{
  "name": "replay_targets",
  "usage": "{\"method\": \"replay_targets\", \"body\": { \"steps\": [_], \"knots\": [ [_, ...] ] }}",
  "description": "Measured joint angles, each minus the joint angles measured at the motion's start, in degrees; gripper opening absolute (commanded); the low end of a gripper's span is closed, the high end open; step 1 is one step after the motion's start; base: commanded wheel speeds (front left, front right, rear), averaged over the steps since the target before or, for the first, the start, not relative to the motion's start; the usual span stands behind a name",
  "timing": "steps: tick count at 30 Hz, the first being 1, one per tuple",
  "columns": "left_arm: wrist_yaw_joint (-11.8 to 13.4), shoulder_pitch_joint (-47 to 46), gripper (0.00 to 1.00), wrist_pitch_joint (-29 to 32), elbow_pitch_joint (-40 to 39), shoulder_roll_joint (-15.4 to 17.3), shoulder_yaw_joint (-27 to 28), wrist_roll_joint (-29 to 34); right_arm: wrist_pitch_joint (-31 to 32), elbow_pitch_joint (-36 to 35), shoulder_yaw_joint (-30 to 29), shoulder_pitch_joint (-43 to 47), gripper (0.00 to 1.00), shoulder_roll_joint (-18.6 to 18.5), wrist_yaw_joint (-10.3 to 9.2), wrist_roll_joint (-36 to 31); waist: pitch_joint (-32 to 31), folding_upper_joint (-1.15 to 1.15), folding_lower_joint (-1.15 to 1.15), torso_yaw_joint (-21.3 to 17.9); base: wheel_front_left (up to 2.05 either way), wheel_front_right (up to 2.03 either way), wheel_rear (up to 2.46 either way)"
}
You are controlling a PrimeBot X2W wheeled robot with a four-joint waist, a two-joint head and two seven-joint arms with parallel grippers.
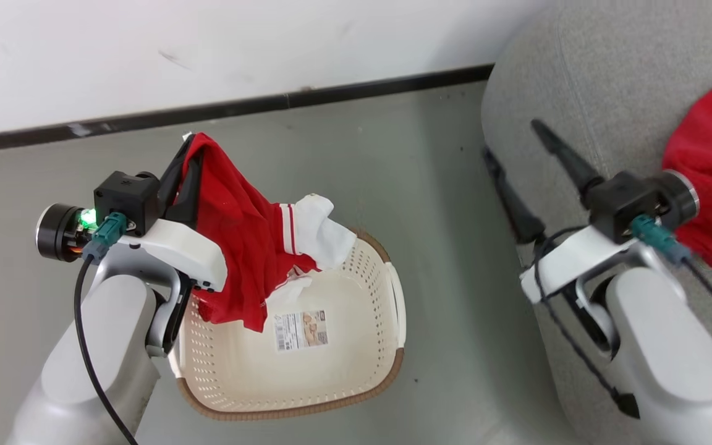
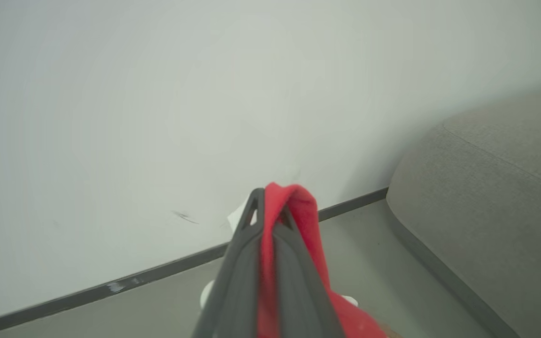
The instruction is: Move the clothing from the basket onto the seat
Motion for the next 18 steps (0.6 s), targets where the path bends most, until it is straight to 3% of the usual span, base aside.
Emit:
{"method": "replay_targets", "body": {
  "steps": [9,18],
  "knots": [
    [-0.77,0.67,0.00,0.41,-1.99,-0.93,-1.74,-0.41,0.00,2.50,5.41,0.74,1.00,-1.03,0.00,2.41,-5.56,0.00,0.00,2.19,0.00,0.00,0.00],
    [-2.54,0.67,0.00,3.75,-2.74,-3.02,-5.27,-0.54,0.00,6.95,19.61,1.58,1.00,-4.50,0.01,6.11,-11.14,0.00,0.00,4.34,0.00,0.00,0.00]
  ]
}}
